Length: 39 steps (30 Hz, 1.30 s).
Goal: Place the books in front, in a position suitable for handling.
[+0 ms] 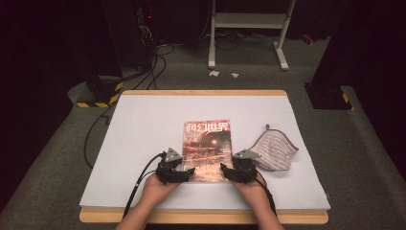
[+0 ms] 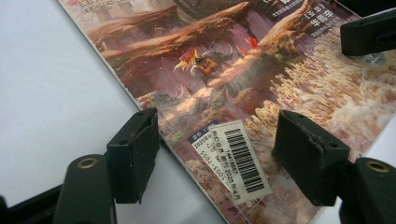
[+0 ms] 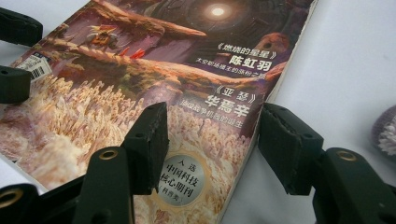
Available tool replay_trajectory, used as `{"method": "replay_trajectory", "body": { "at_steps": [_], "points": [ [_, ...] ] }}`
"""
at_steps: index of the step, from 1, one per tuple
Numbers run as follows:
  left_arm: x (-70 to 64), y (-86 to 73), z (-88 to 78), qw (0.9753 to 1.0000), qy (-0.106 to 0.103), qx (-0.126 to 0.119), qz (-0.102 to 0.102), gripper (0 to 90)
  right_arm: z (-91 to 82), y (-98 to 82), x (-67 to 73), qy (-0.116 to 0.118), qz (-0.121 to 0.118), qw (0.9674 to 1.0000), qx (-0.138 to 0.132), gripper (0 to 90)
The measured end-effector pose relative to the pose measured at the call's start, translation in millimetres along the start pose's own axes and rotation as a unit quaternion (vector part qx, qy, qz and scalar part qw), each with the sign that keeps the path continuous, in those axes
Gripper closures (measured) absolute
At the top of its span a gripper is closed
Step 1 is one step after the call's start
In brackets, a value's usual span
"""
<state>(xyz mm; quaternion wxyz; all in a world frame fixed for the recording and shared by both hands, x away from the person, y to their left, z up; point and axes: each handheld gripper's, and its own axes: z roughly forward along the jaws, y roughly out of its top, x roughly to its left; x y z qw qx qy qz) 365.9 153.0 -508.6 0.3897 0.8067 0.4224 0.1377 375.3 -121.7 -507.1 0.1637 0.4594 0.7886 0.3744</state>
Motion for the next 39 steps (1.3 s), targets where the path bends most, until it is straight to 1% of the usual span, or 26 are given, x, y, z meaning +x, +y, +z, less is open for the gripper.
{"method": "replay_trajectory", "body": {
  "at_steps": [6,10,14,17,19,20,22,23,24,26,27,28,29,30,31,33,35,36,39],
  "points": [
    [-0.1,-3.6,-5.6,1.0000,-0.002,0.004,-0.006,32.2,-2.6,-2.7,5.0,0.002,-0.010,0.9999,0.001,43.0],
    [-1.0,-9.4,-11.5,1.0000,0.000,0.004,-0.006,32.2,-5.3,-6.2,11.5,0.006,-0.018,0.9998,0.000,43.1],
    [-0.4,-16.9,-19.7,1.0000,-0.003,0.004,-0.005,32.4,-8.9,-9.9,19.5,0.015,-0.028,0.9995,0.003,43.1],
    [-2.1,-19.6,-23.2,1.0000,-0.005,0.007,-0.004,32.6,-10.8,-12.6,22.8,0.020,-0.028,0.9994,0.002,43.0],
    [-2.4,-20.2,-23.7,0.9999,-0.006,0.005,-0.007,32.3,-12.0,-13.4,22.2,0.024,-0.029,0.9993,0.003,42.9],
    [-2.2,-20.6,-24.1,0.9998,-0.011,0.004,-0.013,32.4,-12.3,-13.4,21.0,0.027,-0.030,0.9992,0.004,42.6],
    [-3.4,-20.9,-24.5,0.9994,-0.029,0.003,-0.018,32.6,-12.4,-13.4,18.0,0.031,-0.024,0.9992,0.008,39.7],
    [-5.2,-21.0,-24.2,0.9991,-0.038,0.003,-0.016,32.6,-12.5,-13.4,16.4,0.028,-0.023,0.9993,0.007,38.9],
    [-7.7,-21.3,-23.8,0.9992,-0.039,0.002,-0.012,32.9,-13.1,-13.5,14.7,0.023,-0.021,0.9995,0.007,39.0],
    [-10.7,-21.1,-23.5,0.9995,-0.029,0.007,0.004,33.0,-14.2,-13.9,10.5,0.025,-0.016,0.9995,0.005,42.5],
    [-9.8,-20.9,-23.7,0.9995,-0.031,0.007,0.005,33.0,-14.3,-14.1,9.2,0.026,-0.013,0.9996,0.004,43.2],
    [-8.5,-21.1,-23.9,0.9994,-0.035,0.006,0.002,33.1,-14.3,-14.3,9.9,0.024,-0.011,0.9996,0.003,43.4],
    [-7.1,-21.4,-24.1,0.9993,-0.037,0.004,0.001,33.8,-14.4,-14.2,11.5,0.018,-0.017,0.9997,0.002,43.6],
    [-6.0,-21.8,-24.3,0.9993,-0.037,0.002,0.000,34.3,-14.7,-14.1,13.7,0.013,-0.021,0.9997,0.002,43.7],
    [-5.0,-22.0,-24.5,0.9996,-0.030,0.001,0.002,33.9,-14.8,-13.9,15.3,0.012,-0.025,0.9996,0.001,43.9],
    [-2.7,-22.5,-25.2,0.9998,-0.019,0.002,0.001,32.1,-14.6,-14.4,19.4,0.020,-0.028,0.9994,0.003,44.2],
    [1.3,-22.9,-26.2,0.9998,-0.020,0.000,-0.002,32.3,-14.4,-14.8,23.9,0.021,-0.034,0.9992,0.003,44.2],
    [2.3,-23.3,-26.5,0.9998,-0.017,-0.001,-0.004,32.3,-14.3,-14.6,25.1,0.021,-0.039,0.9990,0.003,44.2],
    [3.6,-23.7,-26.7,0.9999,-0.011,-0.001,-0.001,32.2,-14.0,-15.2,27.7,0.029,-0.043,0.9986,0.003,44.2]
  ]
}}
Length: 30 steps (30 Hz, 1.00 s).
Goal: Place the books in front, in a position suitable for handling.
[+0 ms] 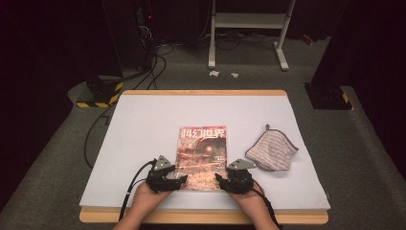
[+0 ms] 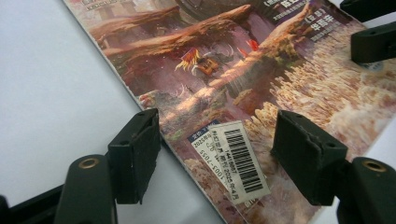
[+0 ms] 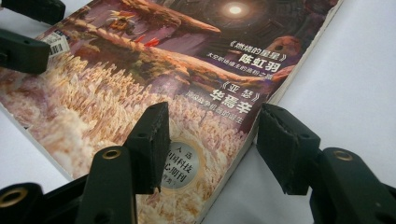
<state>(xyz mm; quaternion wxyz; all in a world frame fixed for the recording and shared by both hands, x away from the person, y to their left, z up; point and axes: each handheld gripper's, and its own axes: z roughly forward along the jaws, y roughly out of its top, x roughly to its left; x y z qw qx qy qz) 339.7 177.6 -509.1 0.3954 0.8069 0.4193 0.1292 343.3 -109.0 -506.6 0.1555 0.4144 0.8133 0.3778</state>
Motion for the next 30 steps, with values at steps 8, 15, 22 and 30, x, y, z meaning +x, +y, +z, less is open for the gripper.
{"method": "replay_trajectory", "body": {
  "at_steps": [8,15,22,30],
  "points": [
    [-1.4,-0.1,0.2,1.0000,0.004,0.001,0.003,32.1,0.8,0.7,-3.9,0.012,0.004,0.9999,0.003,43.1],
    [-3.3,1.3,-0.1,1.0000,0.001,0.005,0.000,34.1,-0.2,1.7,-7.1,0.014,0.006,0.9999,0.007,43.7],
    [-6.0,0.7,1.0,0.9999,0.003,0.003,0.014,32.7,-1.5,1.9,-8.5,0.005,0.005,1.0000,0.006,45.4],
    [9.2,0.6,-7.1,0.9993,0.021,-0.026,0.018,32.5,-4.5,4.0,-12.5,-0.006,0.001,0.9999,-0.012,43.0]
  ]
}}
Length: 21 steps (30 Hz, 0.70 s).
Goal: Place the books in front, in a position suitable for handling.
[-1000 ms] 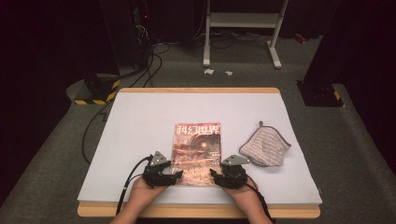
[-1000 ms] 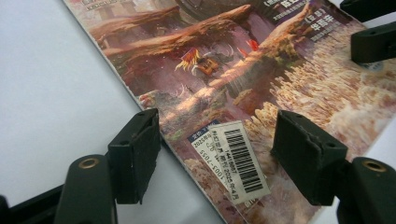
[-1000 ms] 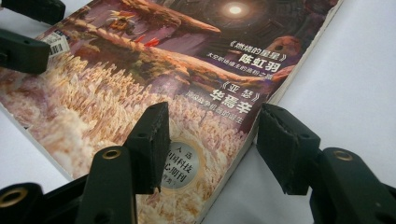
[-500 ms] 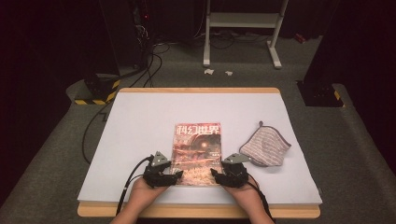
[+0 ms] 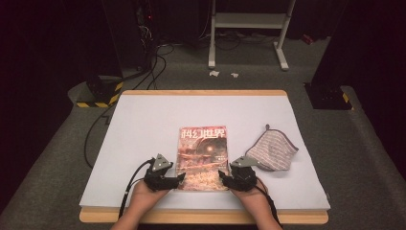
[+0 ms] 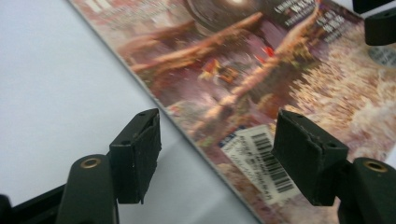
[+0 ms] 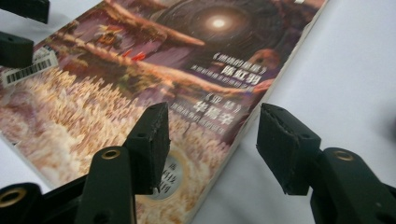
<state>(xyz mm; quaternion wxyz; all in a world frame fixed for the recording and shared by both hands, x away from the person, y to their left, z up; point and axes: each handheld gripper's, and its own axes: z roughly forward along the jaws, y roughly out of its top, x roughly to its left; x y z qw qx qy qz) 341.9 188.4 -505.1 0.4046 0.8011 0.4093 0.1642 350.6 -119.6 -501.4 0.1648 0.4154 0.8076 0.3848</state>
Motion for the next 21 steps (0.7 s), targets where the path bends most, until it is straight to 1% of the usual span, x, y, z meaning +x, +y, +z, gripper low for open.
{"method": "replay_trajectory", "body": {
  "at_steps": [1,2,4,5,7,9,12,14,17,18,21],
  "points": [
    [3.4,0.0,-2.0,1.0000,0.004,-0.005,-0.004,32.8,-0.7,0.5,-1.3,-0.004,-0.004,1.0000,-0.005,42.4],
    [6.9,0.1,-4.3,0.9999,0.005,-0.009,-0.010,33.4,-1.9,1.1,-2.0,-0.007,-0.002,0.9999,-0.009,42.1],
    [13.5,0.0,-8.9,0.9996,0.001,-0.019,-0.020,34.4,-5.3,2.8,-4.7,-0.011,-0.003,0.9998,-0.019,41.5],
    [16.1,-0.3,-11.0,0.9994,0.004,-0.025,-0.023,34.4,-7.7,3.6,-5.9,-0.015,-0.002,0.9996,-0.025,42.1],
    [21.5,-1.5,-15.3,0.9991,0.014,-0.035,-0.017,34.6,-12.5,5.2,-9.5,-0.019,-0.006,0.9991,-0.038,43.0],
    [26.6,-3.5,-19.2,0.9984,0.026,-0.048,-0.014,34.3,-16.2,6.6,-13.4,-0.025,-0.007,0.9986,-0.046,41.0],
    [32.9,-6.2,-24.9,0.9961,0.055,-0.068,-0.010,30.5,-19.0,7.3,-19.8,-0.032,-0.009,0.9980,-0.054,38.4],
    [37.1,-7.9,-27.6,0.9945,0.068,-0.080,-0.010,28.2,-20.3,7.3,-23.9,-0.038,-0.012,0.9977,-0.055,36.1],
    [41.5,-10.0,-29.9,0.9928,0.077,-0.091,-0.012,25.5,-22.5,8.1,-30.4,-0.044,-0.010,0.9972,-0.059,32.2],
    [42.8,-10.6,-30.5,0.9922,0.082,-0.093,-0.010,25.0,-23.7,8.5,-32.6,-0.049,-0.010,0.9970,-0.060,32.1],
    [49.0,-12.6,-32.9,0.9903,0.098,-0.099,-0.002,24.5,-27.8,9.2,-40.8,-0.047,0.001,0.9966,-0.067,31.8]
  ]
}}
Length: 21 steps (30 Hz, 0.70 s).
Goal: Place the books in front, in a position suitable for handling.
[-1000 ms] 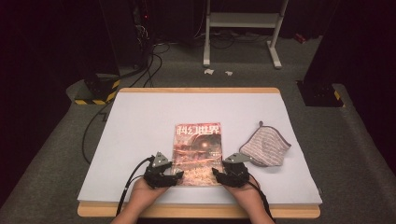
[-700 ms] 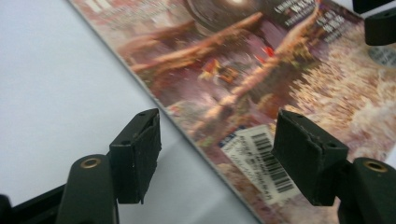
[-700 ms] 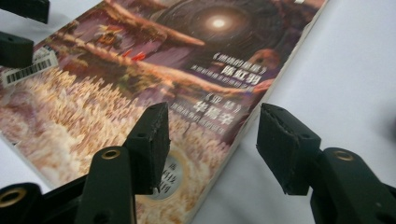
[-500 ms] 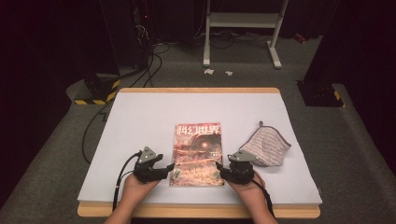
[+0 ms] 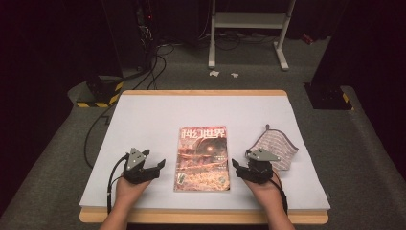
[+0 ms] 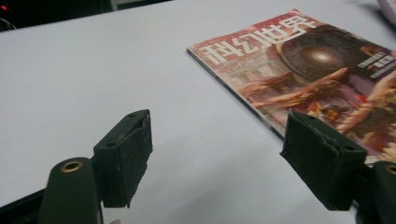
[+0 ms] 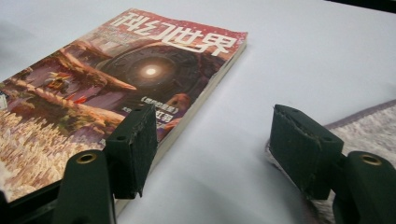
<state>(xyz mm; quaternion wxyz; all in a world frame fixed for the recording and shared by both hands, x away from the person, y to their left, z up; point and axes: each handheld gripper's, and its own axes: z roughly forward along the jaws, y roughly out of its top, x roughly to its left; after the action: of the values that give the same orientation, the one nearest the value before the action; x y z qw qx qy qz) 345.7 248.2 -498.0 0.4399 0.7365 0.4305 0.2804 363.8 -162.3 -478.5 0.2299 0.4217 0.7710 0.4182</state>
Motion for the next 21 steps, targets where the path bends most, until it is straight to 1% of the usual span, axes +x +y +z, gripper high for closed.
{"method": "replay_trajectory", "body": {
  "at_steps": [2,3,4,6,7,9,11,13,16,19,21],
  "points": [
    [7.6,-1.9,-0.1,0.9999,0.001,0.003,-0.015,22.7,-0.6,0.3,-6.0,0.007,0.006,0.9999,0.004,29.0],
    [11.2,-3.3,-0.2,0.9997,0.001,0.003,-0.024,20.5,-0.7,0.1,-8.8,0.005,0.008,0.9999,0.005,28.0],
    [15.0,-4.9,-0.7,0.9996,0.005,0.004,-0.026,20.2,-1.0,0.0,-11.7,0.003,0.010,0.9999,0.006,27.4],
    [19.0,-7.2,-0.9,0.9996,0.015,0.009,-0.023,20.2,-2.7,0.3,-17.7,-0.003,0.011,0.9999,0.005,25.8],
    [21.0,-8.6,-0.9,0.9994,0.017,0.012,-0.027,20.0,-4.2,1.0,-21.0,-0.007,0.013,0.9999,0.005,25.1],
    [23.5,-11.1,0.1,0.9991,0.009,0.015,-0.040,18.5,-7.6,2.7,-29.0,-0.019,0.018,0.9996,0.006,21.5],
    [22.9,-11.3,0.4,0.9992,0.010,0.014,-0.036,17.1,-11.8,4.3,-37.1,-0.032,0.023,0.9992,0.004,20.4],
    [21.3,-11.9,1.1,0.9995,0.008,0.016,-0.028,17.1,-16.0,5.3,-44.9,-0.048,0.025,0.9986,0.001,19.4],
    [20.4,-12.1,1.4,0.9996,0.007,0.016,-0.022,17.5,-20.4,5.9,-56.3,-0.067,0.031,0.9973,0.002,18.0],
    [21.8,-12.3,1.5,0.9994,0.004,0.017,-0.028,17.5,-23.1,5.1,-67.8,-0.082,0.038,0.9959,0.005,17.7],
    [22.1,-12.3,1.8,0.9994,0.004,0.019,-0.030,17.5,-24.0,3.6,-75.3,-0.096,0.043,0.9944,0.012,16.9]
  ]
}}
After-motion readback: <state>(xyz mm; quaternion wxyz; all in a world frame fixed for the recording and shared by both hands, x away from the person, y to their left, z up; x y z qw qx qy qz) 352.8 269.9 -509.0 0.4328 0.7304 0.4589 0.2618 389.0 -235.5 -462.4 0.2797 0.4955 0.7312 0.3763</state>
